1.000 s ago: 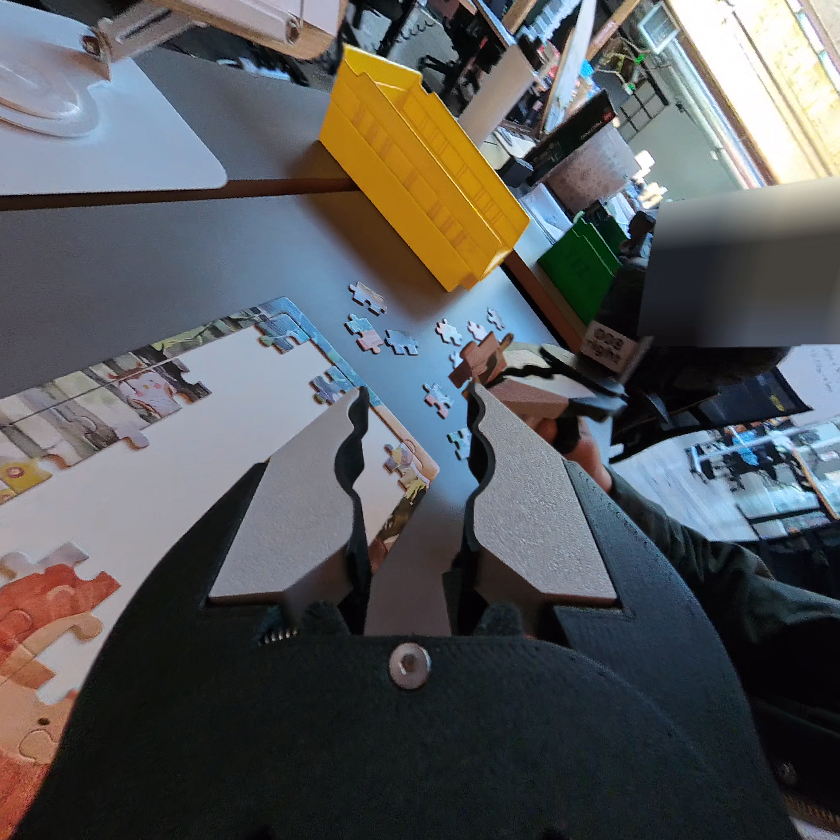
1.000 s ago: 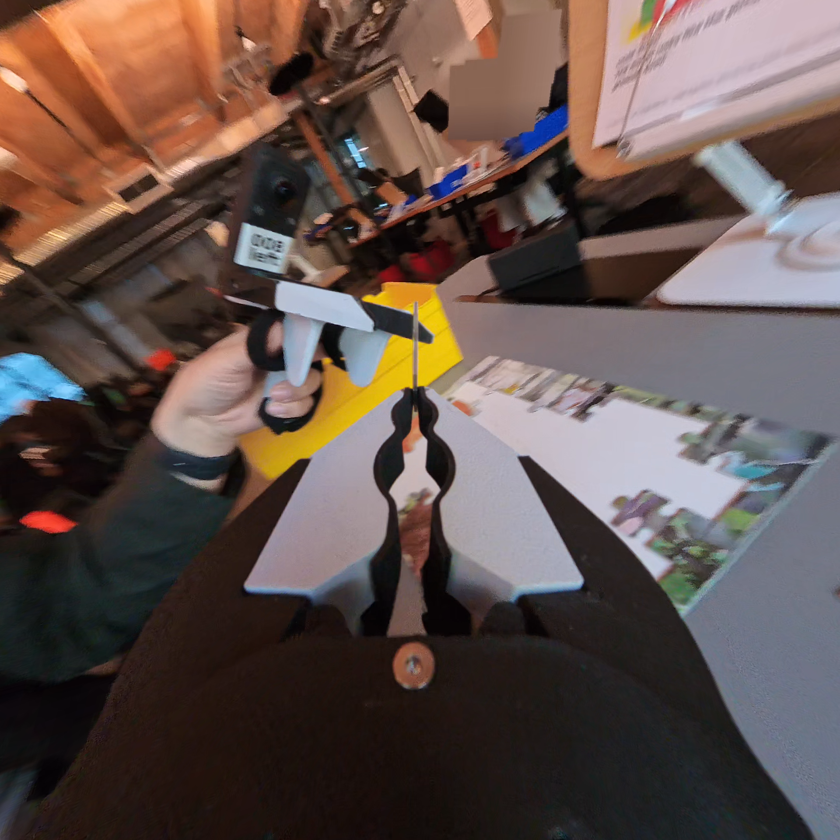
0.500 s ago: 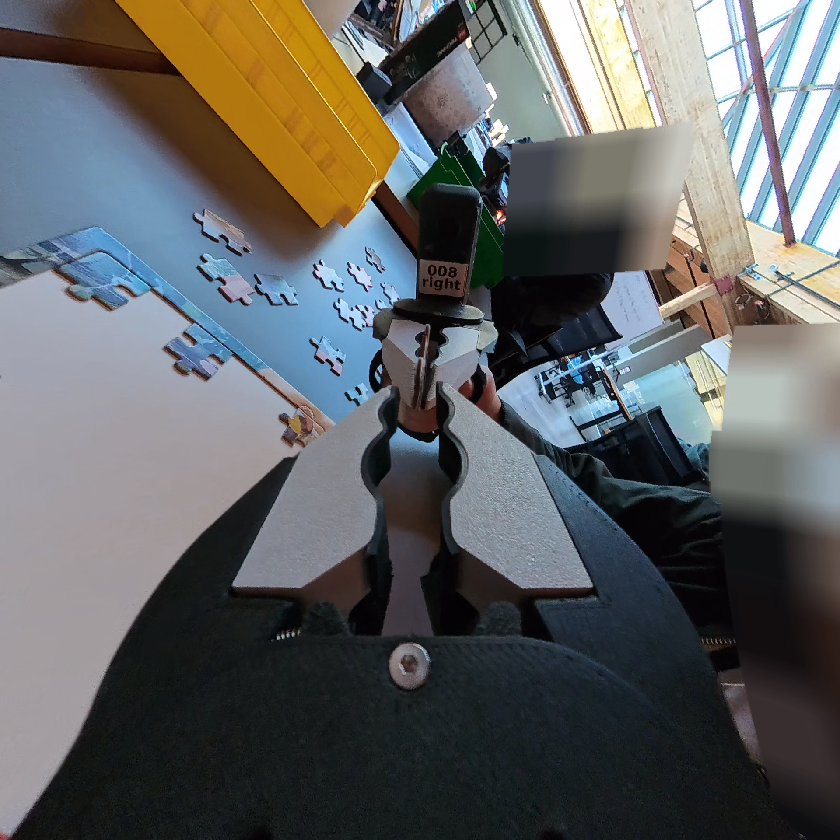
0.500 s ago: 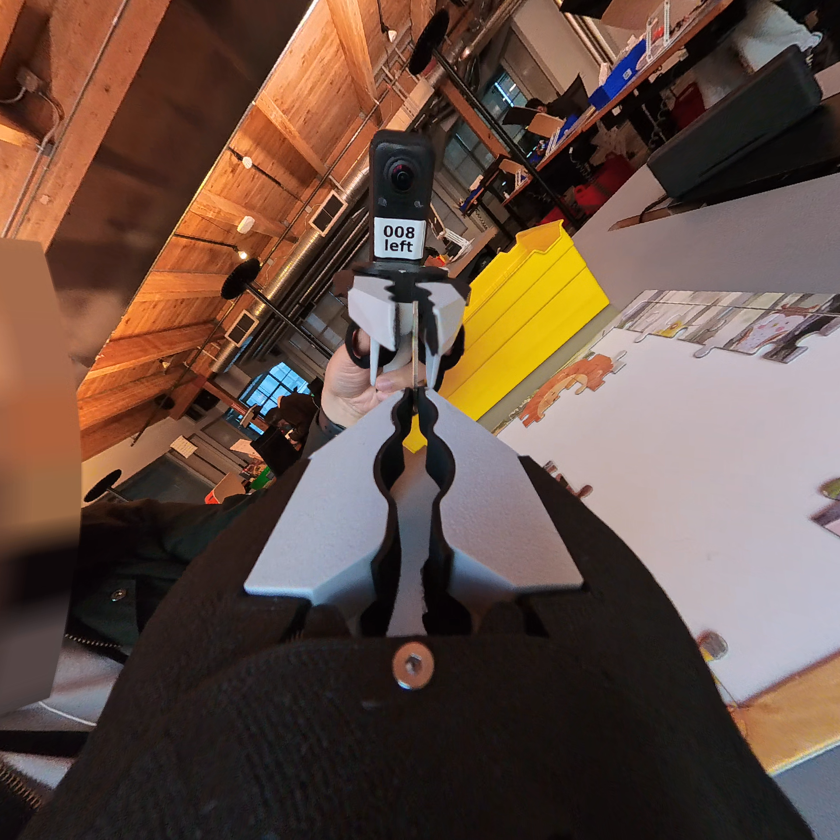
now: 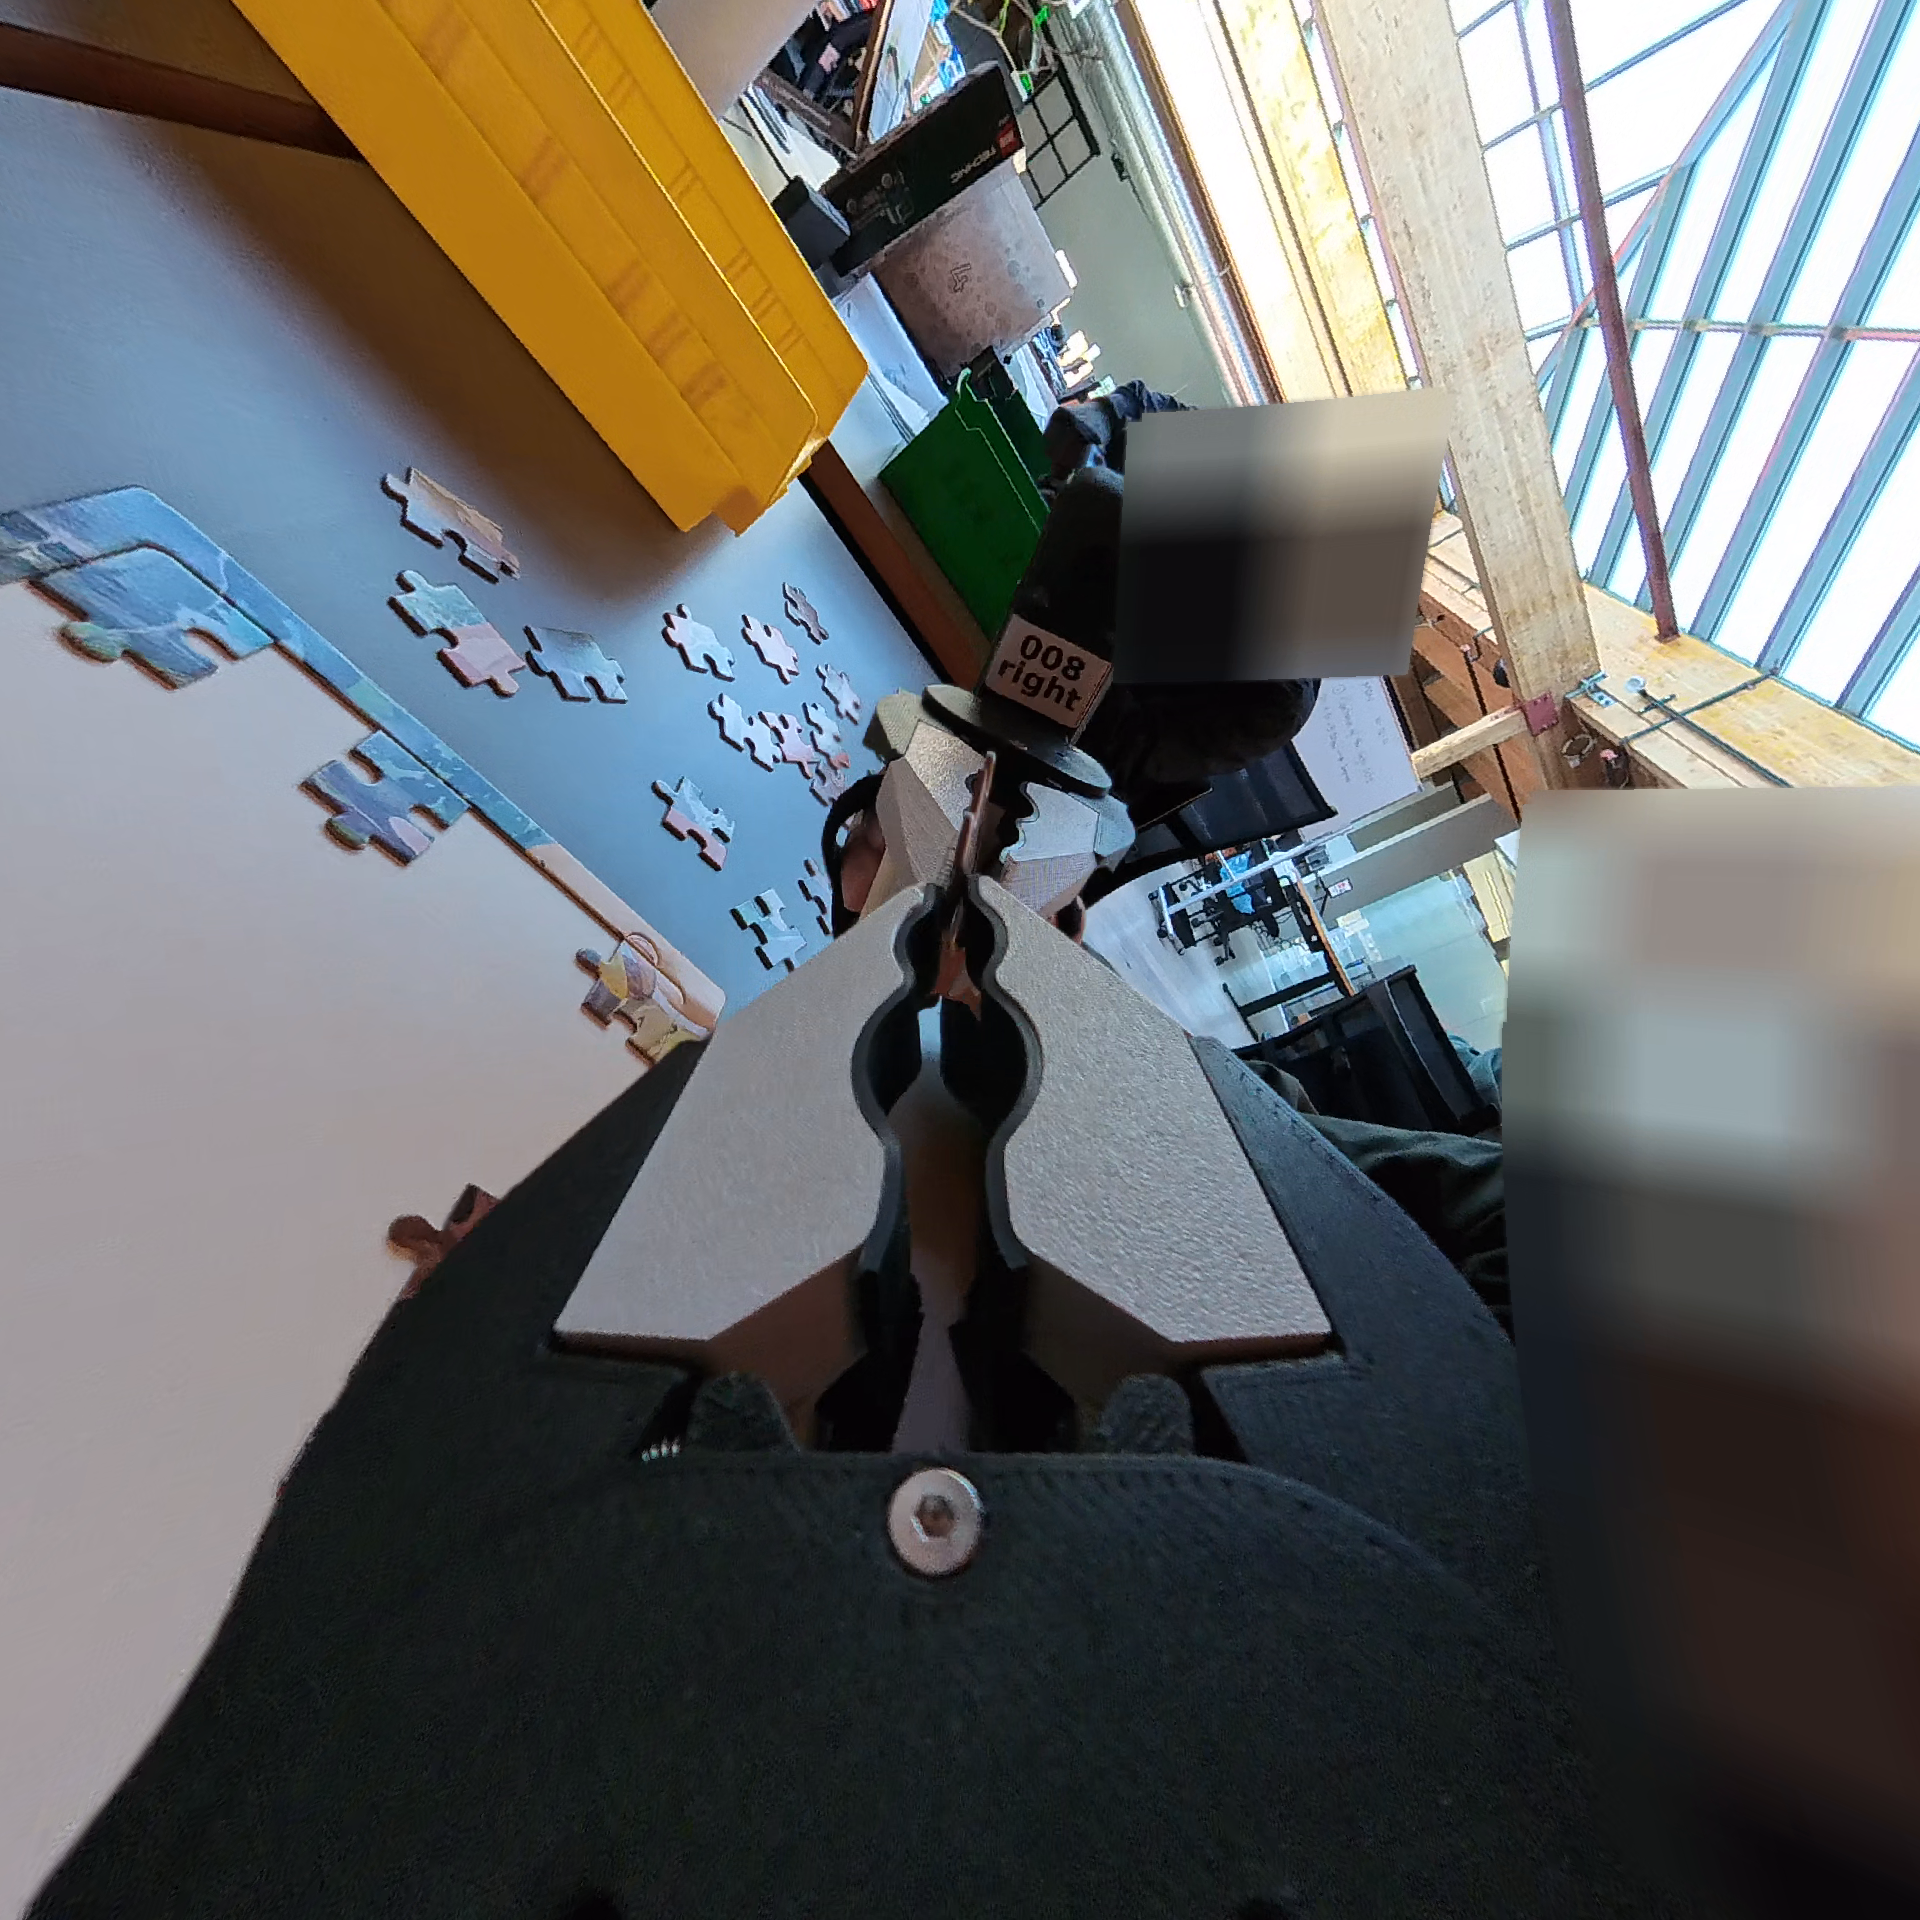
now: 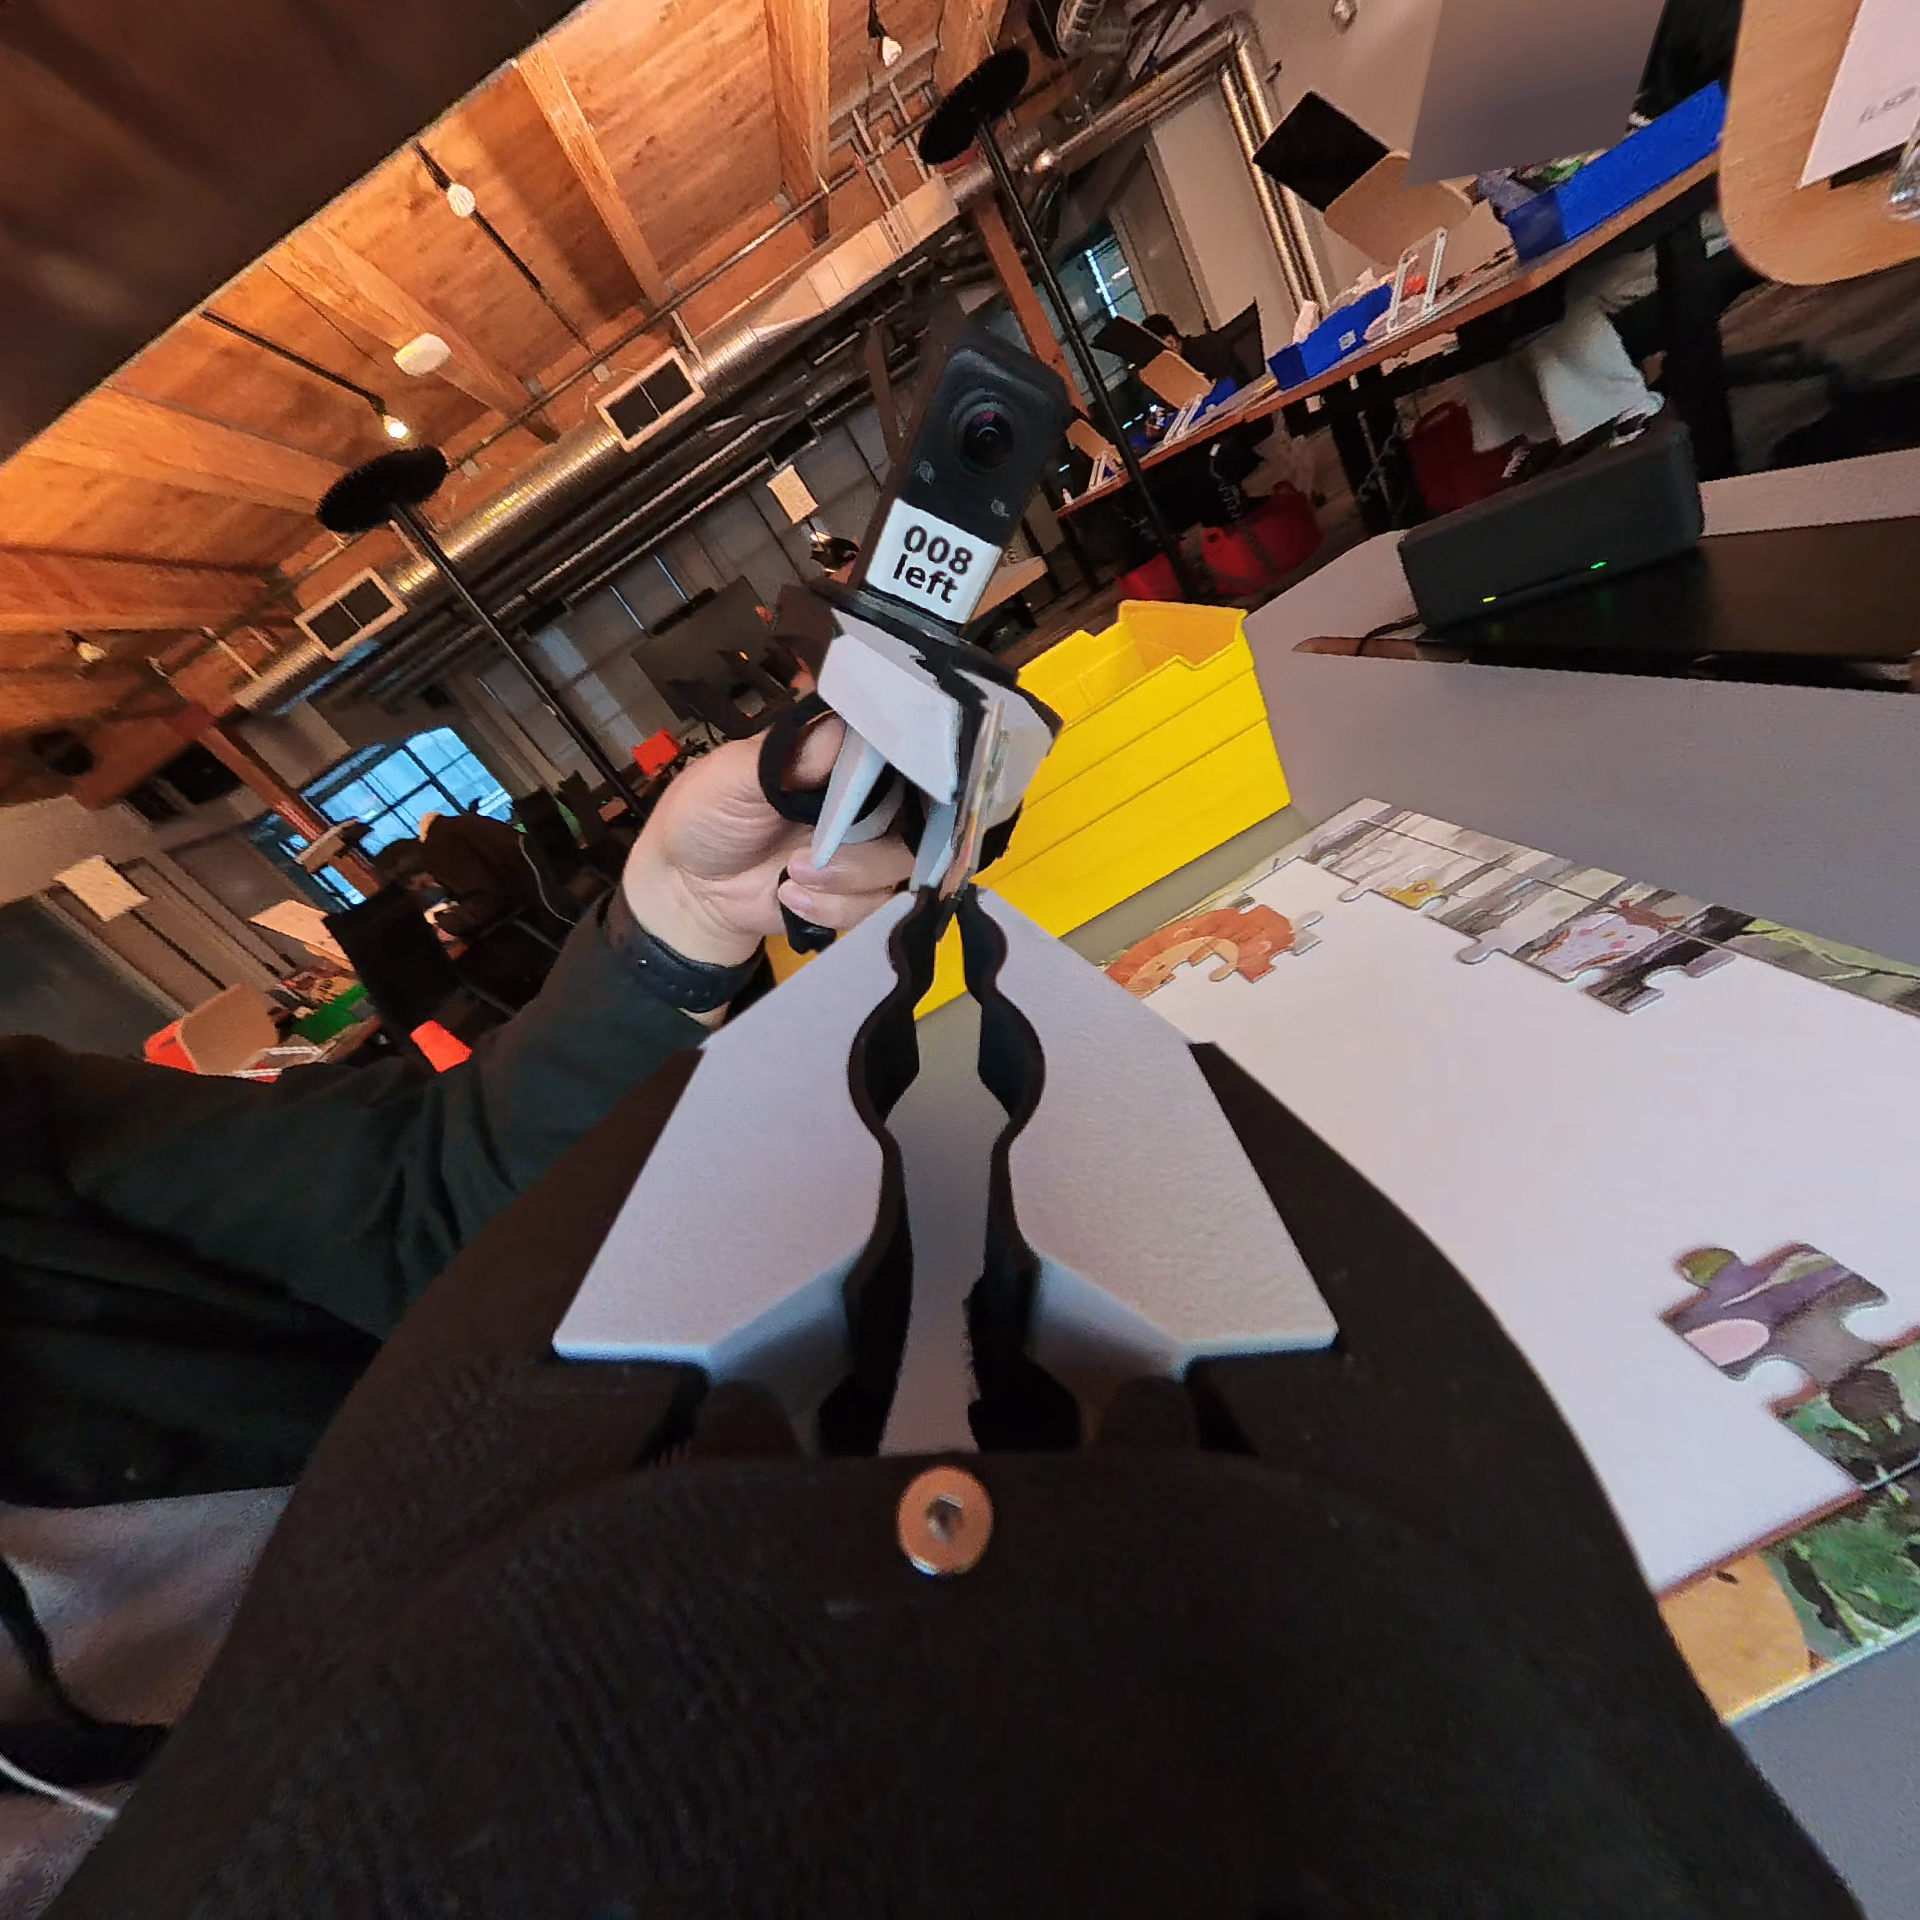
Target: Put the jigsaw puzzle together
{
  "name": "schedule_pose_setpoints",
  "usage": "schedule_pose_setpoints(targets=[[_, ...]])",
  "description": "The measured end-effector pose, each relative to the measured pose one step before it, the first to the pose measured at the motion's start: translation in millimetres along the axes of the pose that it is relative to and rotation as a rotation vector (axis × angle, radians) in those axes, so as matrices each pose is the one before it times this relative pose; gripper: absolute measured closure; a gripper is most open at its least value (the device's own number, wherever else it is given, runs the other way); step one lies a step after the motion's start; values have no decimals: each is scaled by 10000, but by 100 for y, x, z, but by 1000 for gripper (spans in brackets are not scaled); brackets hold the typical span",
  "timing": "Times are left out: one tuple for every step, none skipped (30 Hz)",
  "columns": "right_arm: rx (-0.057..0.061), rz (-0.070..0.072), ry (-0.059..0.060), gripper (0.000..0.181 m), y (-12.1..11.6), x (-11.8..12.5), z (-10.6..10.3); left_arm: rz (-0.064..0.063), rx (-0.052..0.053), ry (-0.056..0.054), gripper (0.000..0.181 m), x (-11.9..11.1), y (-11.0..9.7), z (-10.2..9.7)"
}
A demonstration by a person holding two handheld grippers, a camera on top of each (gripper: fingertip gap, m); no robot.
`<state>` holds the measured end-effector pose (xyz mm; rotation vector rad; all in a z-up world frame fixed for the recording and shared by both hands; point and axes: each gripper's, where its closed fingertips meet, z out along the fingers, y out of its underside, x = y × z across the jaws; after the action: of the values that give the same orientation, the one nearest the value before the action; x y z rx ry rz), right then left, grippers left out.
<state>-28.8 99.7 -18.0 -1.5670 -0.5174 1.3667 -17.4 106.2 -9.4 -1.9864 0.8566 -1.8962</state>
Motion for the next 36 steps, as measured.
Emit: schedule_pose_setpoints(targets=[[8, -80, 76, 178, 0, 52, 44, -98, -38, 16, 180, -45, 82, -96], [22, -28, 53, 178, -22, 78, 7, -103, -30, 19, 180, -41, 78, -68], [29, 32, 28, 178, -47, 77, -35, -71, -10, 18, 180, -58, 39, -35], [86, 52, 30, 178, -138, 112, -75, -39, -2, 4, 180, -72, 24, 1], [116, 59, 23, 178, -182, 104, -117, -33, -4, 0, 180, -65, 28, 42], [106, 89, 12, 178, -196, 104, -148, -33, -23, 18, 180, -29, 59, 81], [119, 88, -2, 178, -207, 86, -153, -18, -32, 26, 181, -15, 67, 104], [125, 54, 26, 178, -229, 106, -148, -8, -40, 7, 180, -14, 75, 110], [94, 20, 59, 178, -183, 138, -139, -2, -47, -8, 180, -34, 90, 117], [80, -27, 43, 178, -161, 82, -93, 5, -36, -6, 181, -27, 73, 104], [20, -78, 40, 178, -68, 41, -62, 4, 10, 3, 181, -14, 0, 83], [-34, -174, 171, 177, -32, 212, -62, -18, 30, 3, 181, -32, -27, 34], [-45, -379, 318, 174, -47, 353, -108, -10, 51, -50, 181, -121, -59, -4], [120, -716, 326, 166, -342, 289, -212, 8, 89, -149, 181, -289, -101, -70], [178, -1055, 295, 155, -495, 117, -303, 9, 82, -184, 181, -389, -72, -80], [11, -1359, 322, 148, -321, 41, -295, -26, 48, -128, 181, -334, -13, -66], [-184, -1528, 388, 146, -88, 14, -238, -59, 30, -34, 181, -207, -6, -28], [-290, -1497, 460, 142, 83, 31, -130, -45, 55, 41, 181, -73, -56, -14], [-342, -1309, 287, 138, 239, -250, 2, 8, 33, 44, 181, -30, -52, 33], [-302, -938, 163, 137, 237, -392, 101, 43, -32, -21, 181, -86, 52, 82], [-233, -578, 114, 134, 204, -373, 184, 58, -47, -51, 181, -101, 67, 100], [-200, -323, 159, 132, 212, -151, 227, 55, -61, -22, 181, -32, 98, 123], [-190, -261, 138, 132, 245, -60, 195, 32, -73, -8, 181, 3, 116, 105], [-191, -243, 90, 132, 303, -35, 150, 20, -52, -10, 181, 9, 92, 91], [-213, -168, -10, 134, 378, -93, 130, 28, -15, -4, 181, 29, 31, 52], [-168, -49, 9, 136, 304, -21, 79, 16, -28, -12, 181, -7, 37, 31], [-25, 9, 42, 137, 76, 54, 22, 7, -49, -33, 181, -47, 76, 29], [50, 26, -30, 139, -87, -41, -17, 16, -53, -37, 181, -72, 75, 36], [43, 24, -1, 141, -108, 26, -46, 13, -54, -12, 181, -38, 87, 48], [21, -3, 30, 142, -74, 78, -40, -4, -50, 7, 181, -12, 76, 60], [-42, -6, -3, 142, 48, 28, -9, -13, -33, 17, 181, -14, 57, 64], [-54, -3, -61, 142, 89, -45, 20, -10, -19, 8, 181, -20, 34, 63], [-41, 34, -119, 141, 75, -140, 29, -6, -18, 8, 181, -24, 39, 44], [-28, 26, -58, 141, 57, -71, 32, -11, -28, 5, 181, -17, 44, 45], [-40, -19, -13, 142, 69, -29, 31, 1, -31, 12, 181, 4, 58, 46], [-63, -48, -55, 147, 83, -105, 13, 10, -28, 11, 181, 36, 41, 43]])
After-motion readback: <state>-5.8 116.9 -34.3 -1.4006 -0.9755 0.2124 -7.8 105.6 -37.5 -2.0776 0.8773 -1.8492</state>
